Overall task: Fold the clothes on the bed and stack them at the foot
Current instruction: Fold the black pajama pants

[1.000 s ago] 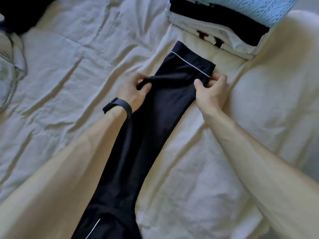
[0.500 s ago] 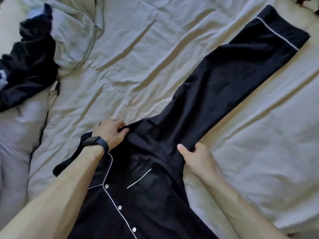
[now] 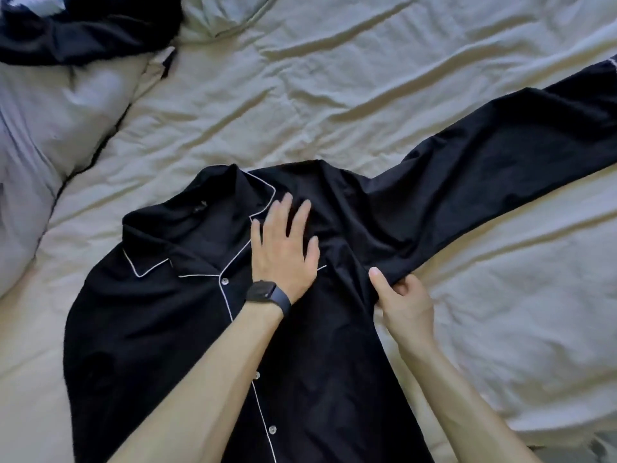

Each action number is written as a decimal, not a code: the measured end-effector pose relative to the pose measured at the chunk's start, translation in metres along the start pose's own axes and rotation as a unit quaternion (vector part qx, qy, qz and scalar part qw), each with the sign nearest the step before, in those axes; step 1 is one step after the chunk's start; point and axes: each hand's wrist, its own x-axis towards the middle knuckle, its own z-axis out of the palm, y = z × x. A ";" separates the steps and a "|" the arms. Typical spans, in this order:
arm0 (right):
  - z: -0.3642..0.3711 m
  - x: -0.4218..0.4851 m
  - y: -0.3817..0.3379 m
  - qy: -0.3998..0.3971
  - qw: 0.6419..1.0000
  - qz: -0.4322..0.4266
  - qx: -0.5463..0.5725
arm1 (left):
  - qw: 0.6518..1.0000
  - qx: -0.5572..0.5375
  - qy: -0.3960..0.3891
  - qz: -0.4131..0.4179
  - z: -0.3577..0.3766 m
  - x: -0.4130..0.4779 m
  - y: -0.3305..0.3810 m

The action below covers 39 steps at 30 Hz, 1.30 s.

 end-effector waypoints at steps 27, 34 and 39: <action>0.159 -0.174 0.133 -0.059 0.728 -0.492 -0.474 | 0.958 -0.029 -0.013 -0.283 0.020 -0.328 -0.236; 0.288 -0.210 0.081 -0.084 0.681 -0.575 -0.445 | 0.856 -0.198 0.070 -0.472 0.006 -0.359 -0.338; 0.358 -0.235 0.069 -0.067 0.797 -0.356 -0.484 | 0.825 -0.368 -0.133 -0.407 -0.003 -0.392 -0.359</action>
